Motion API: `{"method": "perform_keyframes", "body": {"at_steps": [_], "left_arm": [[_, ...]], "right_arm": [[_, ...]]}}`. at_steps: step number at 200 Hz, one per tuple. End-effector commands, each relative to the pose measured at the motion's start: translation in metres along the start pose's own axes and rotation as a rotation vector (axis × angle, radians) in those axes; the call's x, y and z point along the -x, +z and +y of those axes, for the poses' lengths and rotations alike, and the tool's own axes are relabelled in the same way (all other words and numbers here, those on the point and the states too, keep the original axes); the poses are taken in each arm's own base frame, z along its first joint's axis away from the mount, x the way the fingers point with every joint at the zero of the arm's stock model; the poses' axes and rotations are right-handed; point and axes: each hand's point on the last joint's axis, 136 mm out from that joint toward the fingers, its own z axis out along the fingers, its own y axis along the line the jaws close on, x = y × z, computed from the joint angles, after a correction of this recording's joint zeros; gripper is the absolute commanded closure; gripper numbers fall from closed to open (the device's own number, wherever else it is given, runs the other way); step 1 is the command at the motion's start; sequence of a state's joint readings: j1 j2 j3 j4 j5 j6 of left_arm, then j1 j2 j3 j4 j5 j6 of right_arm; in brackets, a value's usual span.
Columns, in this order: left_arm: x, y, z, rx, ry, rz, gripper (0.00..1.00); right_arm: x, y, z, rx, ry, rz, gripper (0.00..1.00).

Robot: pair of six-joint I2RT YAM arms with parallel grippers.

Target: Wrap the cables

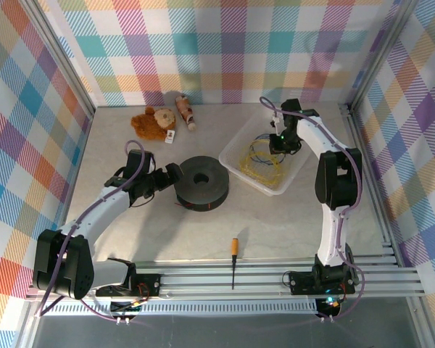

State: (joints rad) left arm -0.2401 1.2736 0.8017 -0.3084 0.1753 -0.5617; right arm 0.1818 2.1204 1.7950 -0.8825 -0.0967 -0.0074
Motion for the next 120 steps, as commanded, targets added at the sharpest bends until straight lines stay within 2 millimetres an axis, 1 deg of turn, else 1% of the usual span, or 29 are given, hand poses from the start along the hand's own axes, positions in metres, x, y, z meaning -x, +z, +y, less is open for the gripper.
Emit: {"method": "perform_keyframes", "body": {"at_steps": [1,22,56,81,96,110,120], "left_arm": [[0.006,-0.006,-0.014,-0.038,0.01,-0.014,0.0],[0.006,-0.012,-0.014,-0.042,0.019,-0.029,0.0],[0.013,-0.028,-0.015,-0.034,0.032,-0.085,0.0],[0.015,-0.038,-0.018,-0.037,0.043,-0.114,0.0],[0.015,-0.042,-0.02,-0.042,0.051,-0.124,0.0],[0.014,-0.043,-0.022,-0.046,0.058,-0.125,0.0],[0.014,-0.044,-0.023,-0.051,0.063,-0.127,0.0]], "right_arm": [[0.004,-0.014,0.008,0.01,-0.002,-0.034,1.0],[0.014,-0.052,0.009,-0.028,0.005,-0.126,1.0],[0.028,-0.134,0.019,-0.051,0.02,-0.342,1.0],[0.03,-0.185,0.031,-0.013,0.032,-0.477,1.0],[0.027,-0.206,0.036,-0.001,0.047,-0.536,1.0],[0.024,-0.222,0.038,0.013,0.064,-0.59,1.0],[0.02,-0.226,0.037,0.021,0.083,-0.616,1.0]]}}
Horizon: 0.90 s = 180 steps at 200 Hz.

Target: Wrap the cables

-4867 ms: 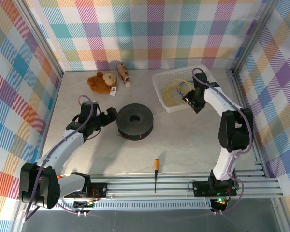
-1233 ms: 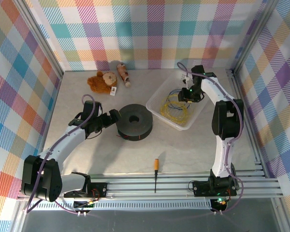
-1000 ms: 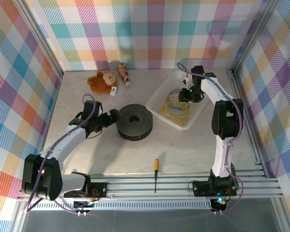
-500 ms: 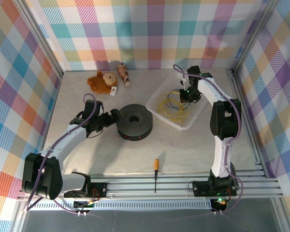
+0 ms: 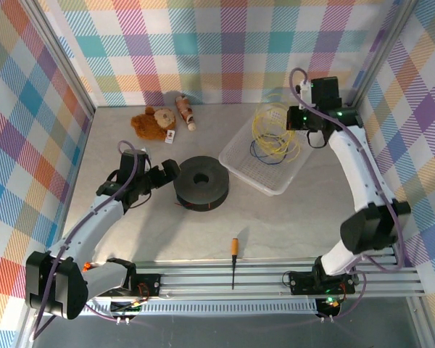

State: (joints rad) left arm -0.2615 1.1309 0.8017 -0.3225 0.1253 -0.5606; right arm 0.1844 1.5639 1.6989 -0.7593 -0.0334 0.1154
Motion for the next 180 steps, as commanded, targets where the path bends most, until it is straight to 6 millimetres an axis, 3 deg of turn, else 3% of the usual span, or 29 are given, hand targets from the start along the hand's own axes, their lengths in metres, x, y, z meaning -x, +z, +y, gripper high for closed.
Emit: {"method": "perform_keyframes", "body": {"at_steps": [1,12,33,52,82,107,156,180], "left_arm": [[0.001,-0.007,-0.005,0.0,0.029,-0.008,0.0],[0.0,-0.008,-0.008,-0.011,0.036,-0.007,0.0],[-0.002,-0.008,-0.02,-0.057,0.054,0.002,0.0],[-0.001,-0.012,-0.042,-0.134,0.077,0.004,0.05],[0.012,-0.02,-0.094,-0.229,0.135,-0.009,0.26],[0.03,-0.018,-0.149,-0.359,0.152,-0.017,0.3],[0.052,0.025,-0.217,-0.546,0.119,0.026,0.36],[0.052,0.05,-0.236,-0.615,0.099,0.048,0.43]], "right_arm": [[-0.004,-0.003,0.001,0.013,0.071,-0.04,1.0],[-0.009,-0.002,0.0,0.029,0.098,-0.045,1.0],[-0.039,0.027,-0.015,-0.008,0.145,0.075,1.0],[-0.056,0.042,-0.022,0.029,0.216,0.148,1.0],[-0.031,0.018,-0.007,0.099,0.202,0.05,1.0],[-0.021,0.006,-0.001,0.131,0.187,-0.001,1.0],[0.003,-0.039,-0.006,0.263,0.333,-0.147,1.0],[0.016,-0.062,-0.014,0.357,0.442,-0.183,1.0]]}}
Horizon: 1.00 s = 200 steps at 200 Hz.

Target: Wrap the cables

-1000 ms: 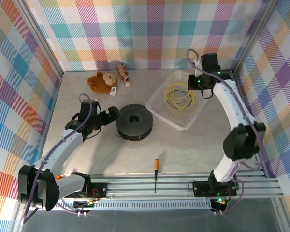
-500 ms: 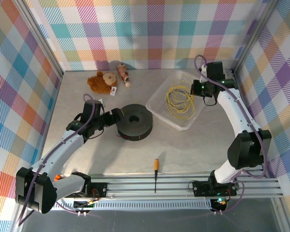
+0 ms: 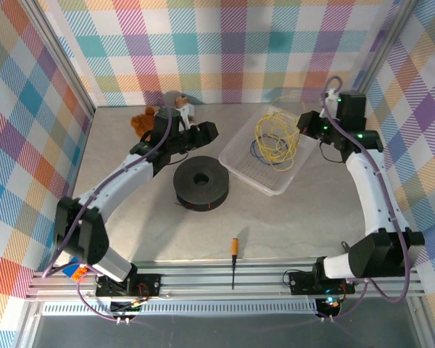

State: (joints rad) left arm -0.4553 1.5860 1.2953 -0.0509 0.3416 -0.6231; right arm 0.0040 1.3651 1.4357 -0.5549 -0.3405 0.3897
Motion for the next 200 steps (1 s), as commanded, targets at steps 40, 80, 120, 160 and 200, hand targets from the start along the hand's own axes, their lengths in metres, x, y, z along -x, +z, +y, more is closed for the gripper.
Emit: {"method": "perform_keyframes", "body": {"at_steps": [40,80,120,160,200], "left_arm": [[-0.01,0.068,-0.045,-0.23,-0.016,0.063,0.42],[-0.034,0.101,-0.058,-0.314,-0.052,0.124,0.42],[-0.05,0.117,-0.072,-0.399,-0.087,0.148,0.5],[-0.063,0.131,-0.083,-0.472,-0.14,0.174,0.5],[-0.075,0.144,-0.091,-0.501,-0.155,0.202,0.51]], "right_arm": [[0.035,-0.028,0.021,0.292,0.234,-0.039,1.0],[0.045,-0.034,0.026,0.354,0.293,-0.041,1.0],[0.053,-0.037,0.035,0.413,0.323,-0.032,1.0],[0.057,-0.035,0.04,0.464,0.35,-0.021,1.0],[0.055,-0.033,0.042,0.487,0.365,-0.004,1.0]]}}
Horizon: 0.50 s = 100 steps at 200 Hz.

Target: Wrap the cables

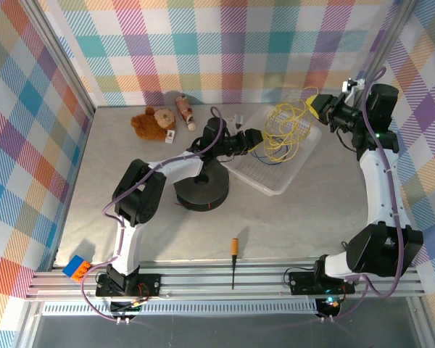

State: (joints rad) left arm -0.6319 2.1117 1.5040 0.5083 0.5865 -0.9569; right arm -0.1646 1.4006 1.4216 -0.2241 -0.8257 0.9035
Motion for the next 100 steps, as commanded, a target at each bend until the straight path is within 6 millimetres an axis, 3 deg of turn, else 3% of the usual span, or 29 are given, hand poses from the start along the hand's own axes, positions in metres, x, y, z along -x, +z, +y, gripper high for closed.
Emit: {"method": "perform_keyframes", "body": {"at_steps": [1,34,55,69,88,100], "left_arm": [[0.0,0.01,-0.028,-0.094,0.026,0.007,0.51],[-0.009,0.017,-0.03,-0.116,0.02,0.02,0.55],[-0.012,0.02,-0.038,-0.153,0.019,0.015,0.63],[-0.011,0.021,-0.042,-0.181,0.012,0.0,0.74],[-0.006,0.016,-0.041,-0.176,0.004,-0.029,0.99],[0.001,0.008,-0.036,-0.15,0.0,-0.061,1.0]], "right_arm": [[0.002,-0.001,0.013,0.063,-0.017,0.011,1.0],[0.002,-0.001,0.014,0.07,-0.008,0.014,1.0],[0.002,0.0,0.013,0.075,0.0,0.018,1.0],[0.001,0.0,0.012,0.073,0.005,0.019,1.0],[0.0,-0.002,0.012,0.058,-0.003,0.018,1.0],[0.0,-0.006,0.011,0.032,-0.016,0.01,1.0]]}}
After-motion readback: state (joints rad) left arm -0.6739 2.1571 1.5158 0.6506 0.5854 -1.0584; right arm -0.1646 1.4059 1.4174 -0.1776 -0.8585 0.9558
